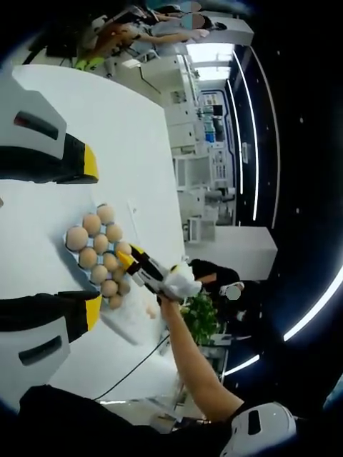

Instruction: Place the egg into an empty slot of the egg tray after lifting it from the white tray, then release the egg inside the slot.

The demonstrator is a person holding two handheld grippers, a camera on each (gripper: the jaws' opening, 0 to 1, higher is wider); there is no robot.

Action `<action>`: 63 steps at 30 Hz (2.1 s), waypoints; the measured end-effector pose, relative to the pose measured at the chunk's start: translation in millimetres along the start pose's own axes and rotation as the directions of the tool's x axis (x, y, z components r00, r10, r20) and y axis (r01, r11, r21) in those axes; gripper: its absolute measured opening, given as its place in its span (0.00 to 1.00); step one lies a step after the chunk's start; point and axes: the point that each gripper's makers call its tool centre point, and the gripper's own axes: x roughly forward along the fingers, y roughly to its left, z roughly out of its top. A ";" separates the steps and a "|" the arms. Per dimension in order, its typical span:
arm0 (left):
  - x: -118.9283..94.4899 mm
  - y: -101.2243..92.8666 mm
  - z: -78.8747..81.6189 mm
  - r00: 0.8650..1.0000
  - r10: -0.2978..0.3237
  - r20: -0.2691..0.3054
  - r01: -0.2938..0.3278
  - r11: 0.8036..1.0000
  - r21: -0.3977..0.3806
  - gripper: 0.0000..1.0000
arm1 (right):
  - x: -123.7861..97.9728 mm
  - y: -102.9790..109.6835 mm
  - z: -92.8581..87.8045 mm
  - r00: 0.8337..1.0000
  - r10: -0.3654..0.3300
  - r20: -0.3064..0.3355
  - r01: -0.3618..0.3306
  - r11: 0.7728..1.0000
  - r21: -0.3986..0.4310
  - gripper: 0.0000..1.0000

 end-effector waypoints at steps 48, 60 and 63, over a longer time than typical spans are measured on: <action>3.3 -7.5 5.7 1.000 -0.015 0.015 0.015 1.000 0.005 0.60 | -33.0 -3.0 3.3 0.994 -0.050 0.101 0.055 0.998 -0.041 0.35; 5.9 -9.2 5.6 1.000 -0.023 0.013 0.023 1.000 0.005 0.60 | -53.8 -14.9 -11.3 0.989 -0.098 0.108 0.099 0.995 -0.004 0.33; 6.5 -9.5 6.5 1.000 -0.024 0.015 0.024 1.000 0.006 0.60 | -59.7 -16.1 -16.0 0.988 -0.108 0.109 0.109 0.994 -0.001 0.33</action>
